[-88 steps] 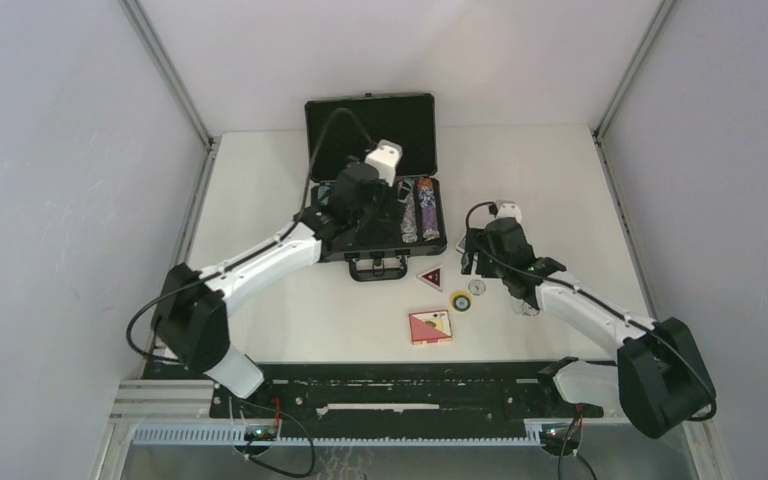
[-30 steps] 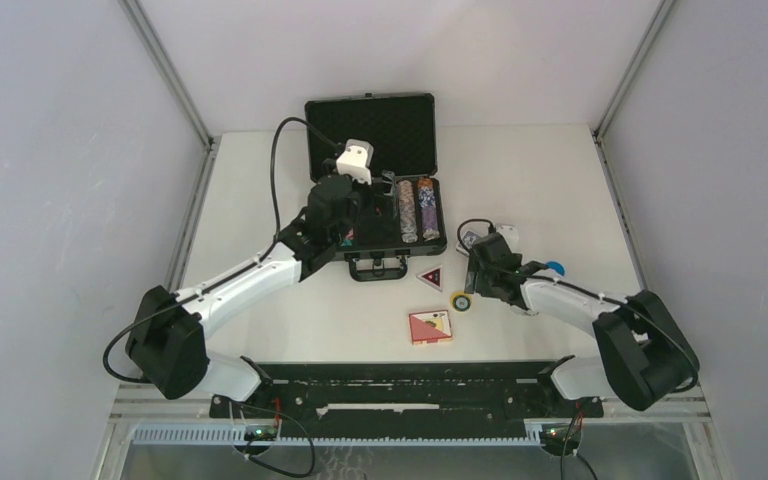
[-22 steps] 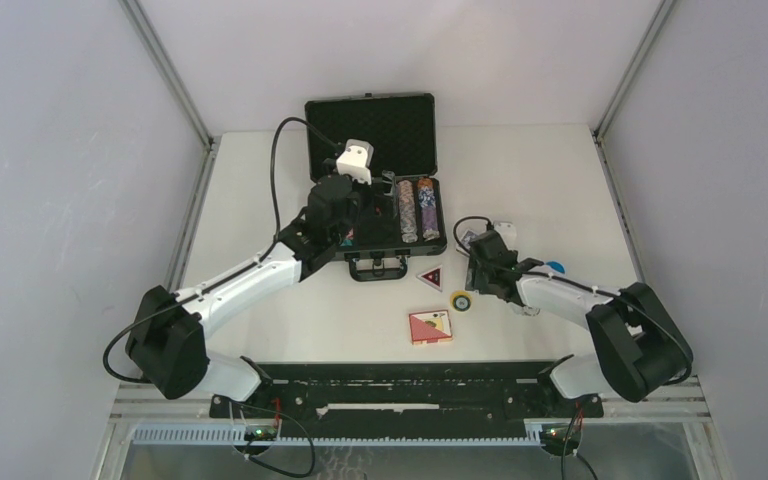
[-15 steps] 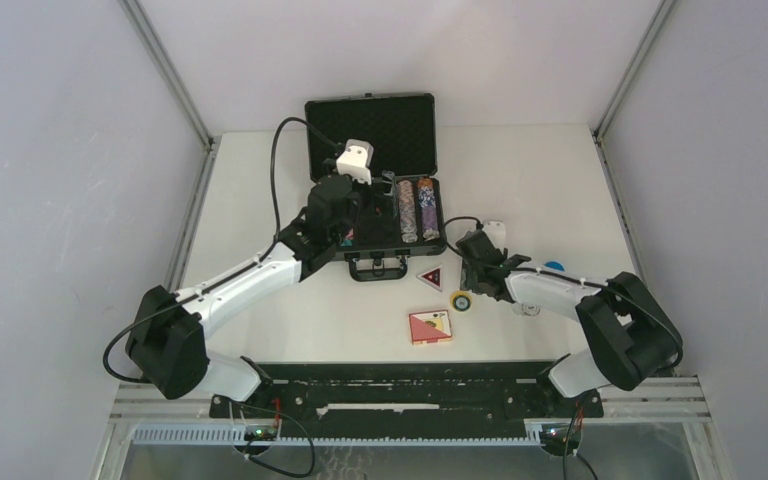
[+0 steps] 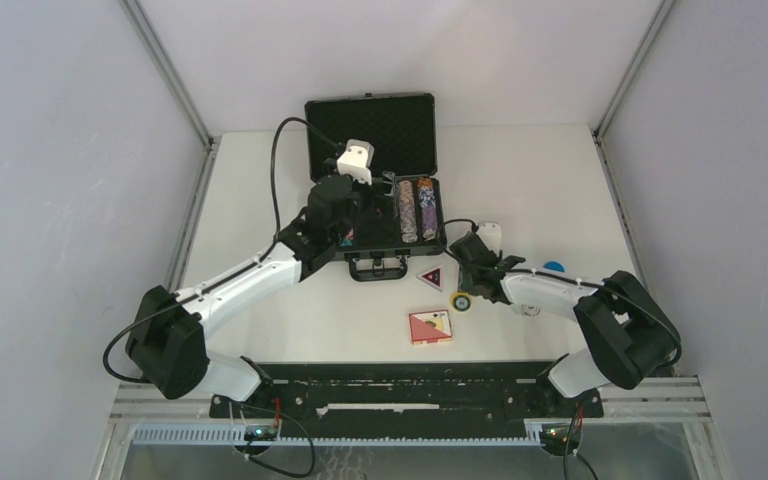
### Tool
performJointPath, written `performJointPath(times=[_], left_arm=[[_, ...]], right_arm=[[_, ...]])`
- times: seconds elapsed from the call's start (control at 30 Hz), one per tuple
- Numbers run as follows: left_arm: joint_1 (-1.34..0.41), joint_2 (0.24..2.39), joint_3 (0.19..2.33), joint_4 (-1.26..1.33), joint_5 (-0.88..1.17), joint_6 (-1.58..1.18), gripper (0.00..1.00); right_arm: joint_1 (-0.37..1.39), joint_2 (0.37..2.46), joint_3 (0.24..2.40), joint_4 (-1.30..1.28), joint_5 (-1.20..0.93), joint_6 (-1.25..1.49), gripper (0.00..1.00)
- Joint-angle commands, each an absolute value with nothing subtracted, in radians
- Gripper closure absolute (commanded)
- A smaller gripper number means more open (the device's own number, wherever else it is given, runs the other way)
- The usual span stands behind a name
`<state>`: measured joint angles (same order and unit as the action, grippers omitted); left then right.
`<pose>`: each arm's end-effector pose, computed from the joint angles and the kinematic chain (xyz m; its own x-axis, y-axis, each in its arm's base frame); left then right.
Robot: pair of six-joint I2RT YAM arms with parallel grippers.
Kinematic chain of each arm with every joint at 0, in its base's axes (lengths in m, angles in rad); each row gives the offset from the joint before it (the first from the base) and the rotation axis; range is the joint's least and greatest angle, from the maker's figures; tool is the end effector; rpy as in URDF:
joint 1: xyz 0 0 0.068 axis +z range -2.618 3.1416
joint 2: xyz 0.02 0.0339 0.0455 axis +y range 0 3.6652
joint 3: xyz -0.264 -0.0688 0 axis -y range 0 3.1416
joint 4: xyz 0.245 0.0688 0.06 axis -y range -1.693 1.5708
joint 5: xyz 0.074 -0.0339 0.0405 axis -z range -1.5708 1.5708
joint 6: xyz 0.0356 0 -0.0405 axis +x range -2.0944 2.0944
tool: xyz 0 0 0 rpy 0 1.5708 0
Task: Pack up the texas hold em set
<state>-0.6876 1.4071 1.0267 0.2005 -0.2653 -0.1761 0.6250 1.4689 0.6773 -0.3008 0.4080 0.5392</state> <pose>0.2635 -0.2044 0.3193 -0.2085 -0.0475 -0.9769 0.3825 0.9153 -0.1262 0.2168 0.1390 0.1493 -0.8175 -0.0086 -0.5759 0.0359 0.9972 -0.0659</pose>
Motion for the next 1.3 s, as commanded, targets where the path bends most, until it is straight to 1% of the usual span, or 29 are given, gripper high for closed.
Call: performJointPath(times=[0.0, 0.03, 0.13, 0.2, 0.37, 0.53, 0.67, 0.7, 0.8, 0.83, 1.0, 1.13, 1.27], left_arm=[[-0.685, 1.401, 1.008, 0.246, -0.255, -0.174, 0.00], [-0.685, 1.401, 1.008, 0.246, -0.254, -0.175, 0.00], [-0.684, 1.403, 1.008, 0.246, -0.254, -0.176, 0.00], [-0.684, 1.406, 1.008, 0.248, -0.248, -0.181, 0.00], [-0.683, 1.413, 1.008, 0.252, -0.233, -0.192, 0.00], [-0.684, 1.410, 1.006, 0.252, -0.227, -0.195, 0.00], [-0.683, 1.407, 1.006, 0.250, -0.228, -0.192, 0.00], [-0.683, 1.407, 1.007, 0.249, -0.229, -0.191, 0.00], [-0.683, 1.406, 1.008, 0.245, -0.231, -0.188, 0.00], [-0.683, 1.406, 1.008, 0.245, -0.231, -0.187, 0.00], [-0.683, 1.409, 1.009, 0.244, -0.231, -0.187, 0.00], [-0.683, 1.413, 1.009, 0.244, -0.234, -0.185, 0.00], [-0.683, 1.413, 1.009, 0.245, -0.229, -0.188, 0.00]], right_arm=[[0.636, 1.441, 0.682, -0.348, 0.399, 0.548, 0.34], [0.637, 1.436, 0.680, -0.349, 0.398, 0.549, 0.30], [0.647, 1.426, 0.680, -0.363, 0.404, 0.552, 0.28], [0.655, 1.425, 0.680, -0.375, 0.409, 0.556, 0.29], [0.681, 1.422, 0.675, -0.386, 0.417, 0.577, 0.38], [0.678, 1.433, 0.656, -0.359, 0.405, 0.579, 0.42], [0.660, 1.444, 0.642, -0.323, 0.371, 0.574, 0.43], [0.652, 1.446, 0.640, -0.318, 0.366, 0.574, 0.41], [0.629, 1.444, 0.635, -0.316, 0.363, 0.568, 0.29], [0.622, 1.439, 0.633, -0.312, 0.358, 0.561, 0.28], [0.613, 1.434, 0.630, -0.307, 0.353, 0.543, 0.37], [0.641, 1.432, 0.632, -0.317, 0.382, 0.543, 0.40], [0.650, 1.434, 0.632, -0.325, 0.376, 0.545, 0.41]])
